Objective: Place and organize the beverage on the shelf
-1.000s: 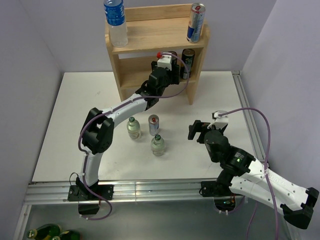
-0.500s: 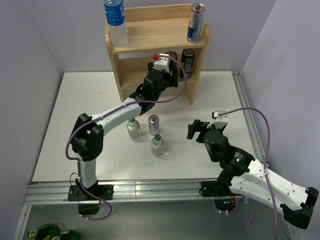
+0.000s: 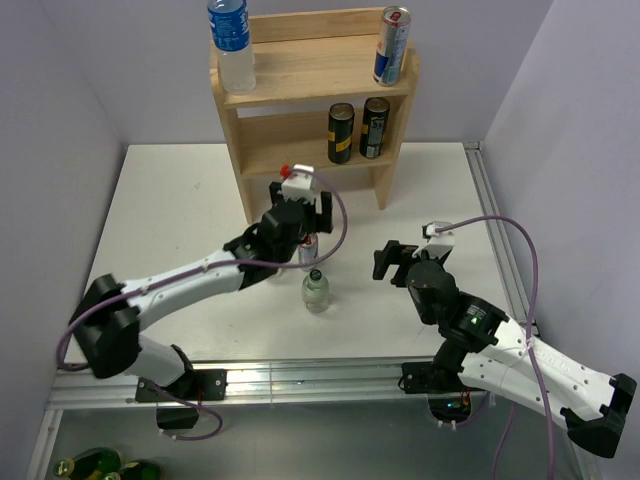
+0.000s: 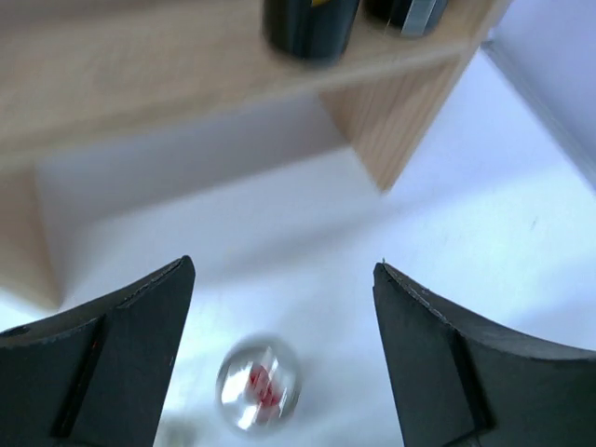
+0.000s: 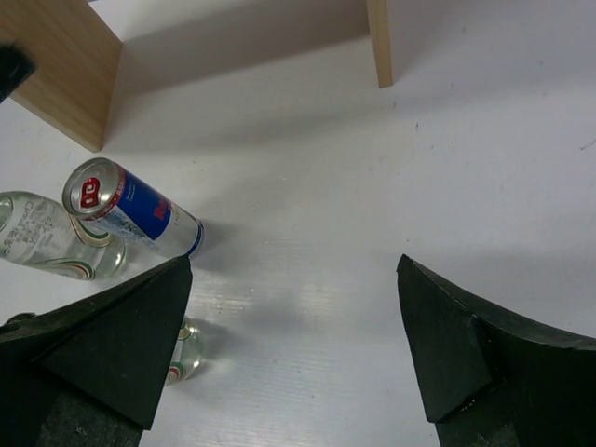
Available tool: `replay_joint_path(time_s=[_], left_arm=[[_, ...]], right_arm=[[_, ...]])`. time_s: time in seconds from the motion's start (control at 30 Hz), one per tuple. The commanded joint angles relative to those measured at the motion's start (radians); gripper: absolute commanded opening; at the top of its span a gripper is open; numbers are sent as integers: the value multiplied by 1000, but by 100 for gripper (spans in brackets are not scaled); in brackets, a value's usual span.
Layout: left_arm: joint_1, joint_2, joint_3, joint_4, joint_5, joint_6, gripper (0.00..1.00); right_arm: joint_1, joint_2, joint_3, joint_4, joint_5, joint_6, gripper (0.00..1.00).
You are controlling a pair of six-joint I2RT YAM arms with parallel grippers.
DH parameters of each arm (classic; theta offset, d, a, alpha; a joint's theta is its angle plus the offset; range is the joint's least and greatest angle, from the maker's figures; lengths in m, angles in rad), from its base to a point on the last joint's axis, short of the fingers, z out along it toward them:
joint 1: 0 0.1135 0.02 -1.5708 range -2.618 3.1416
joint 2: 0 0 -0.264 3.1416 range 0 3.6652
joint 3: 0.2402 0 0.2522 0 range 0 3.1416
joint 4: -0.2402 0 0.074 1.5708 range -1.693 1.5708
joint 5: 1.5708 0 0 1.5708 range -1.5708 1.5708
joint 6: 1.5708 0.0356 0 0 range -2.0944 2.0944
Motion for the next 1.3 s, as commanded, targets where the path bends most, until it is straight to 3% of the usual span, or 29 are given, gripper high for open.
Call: replay_joint_path(time_s=[0.0,0.17,0.37,0.7,1.27], left_arm=[[-42,-200,-147,-33,-132,-55,84],[-97,-419,-264,-177,-223,-97,84],[-121,-524,-393,-240,-305,-196,84],[-125,-480,-493,-222,-375,-347,84],[-123,-225,-525,51,-419,-296,82]], right_arm=[[3,-8,-19,30,-7,21,98],[5,15,-22,41,-21,32,98],[3,28,-18,52,-27,38,98],[3,37,-7,32,-30,41,98],[5,40,-7,35,-45,21,98]])
